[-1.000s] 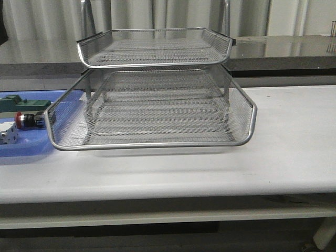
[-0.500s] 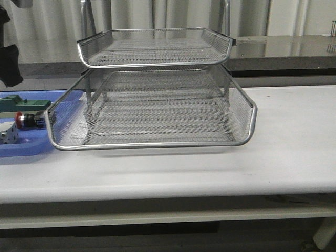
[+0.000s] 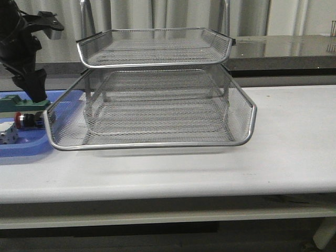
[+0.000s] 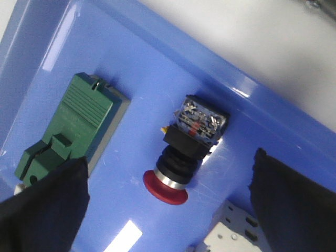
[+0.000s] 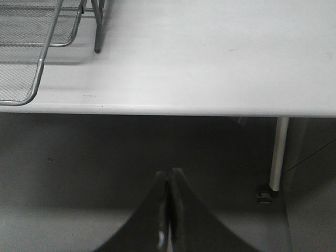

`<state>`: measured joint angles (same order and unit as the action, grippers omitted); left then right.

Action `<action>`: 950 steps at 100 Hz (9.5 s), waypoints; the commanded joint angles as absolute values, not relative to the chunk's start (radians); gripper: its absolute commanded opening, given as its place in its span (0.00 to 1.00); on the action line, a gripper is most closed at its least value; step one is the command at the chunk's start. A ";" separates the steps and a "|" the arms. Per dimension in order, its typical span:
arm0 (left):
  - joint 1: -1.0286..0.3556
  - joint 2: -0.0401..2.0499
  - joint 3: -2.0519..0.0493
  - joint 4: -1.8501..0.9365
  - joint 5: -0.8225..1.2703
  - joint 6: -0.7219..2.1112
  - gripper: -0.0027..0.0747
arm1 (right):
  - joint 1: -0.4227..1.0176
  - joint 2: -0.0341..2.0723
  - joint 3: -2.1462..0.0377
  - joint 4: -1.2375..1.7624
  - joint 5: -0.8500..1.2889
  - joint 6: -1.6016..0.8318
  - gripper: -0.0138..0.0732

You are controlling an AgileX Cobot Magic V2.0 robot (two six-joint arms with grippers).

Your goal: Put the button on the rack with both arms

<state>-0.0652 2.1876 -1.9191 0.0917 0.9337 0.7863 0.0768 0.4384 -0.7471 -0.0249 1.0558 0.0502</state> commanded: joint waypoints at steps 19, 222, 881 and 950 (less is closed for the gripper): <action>-0.070 2.202 -2.024 0.097 0.925 0.796 0.82 | 0.078 0.446 -0.778 -0.029 0.996 0.046 0.08; -0.044 2.249 -2.360 0.130 1.270 0.715 0.18 | 0.078 0.446 -0.778 -0.029 0.996 0.046 0.08; -0.159 0.437 -0.659 0.223 0.902 -0.247 0.02 | 0.078 0.446 -0.778 -0.028 0.999 0.046 0.08; -0.159 0.437 -0.659 0.223 0.902 -0.247 0.01 | 0.078 0.446 -0.778 -0.016 0.983 0.046 0.08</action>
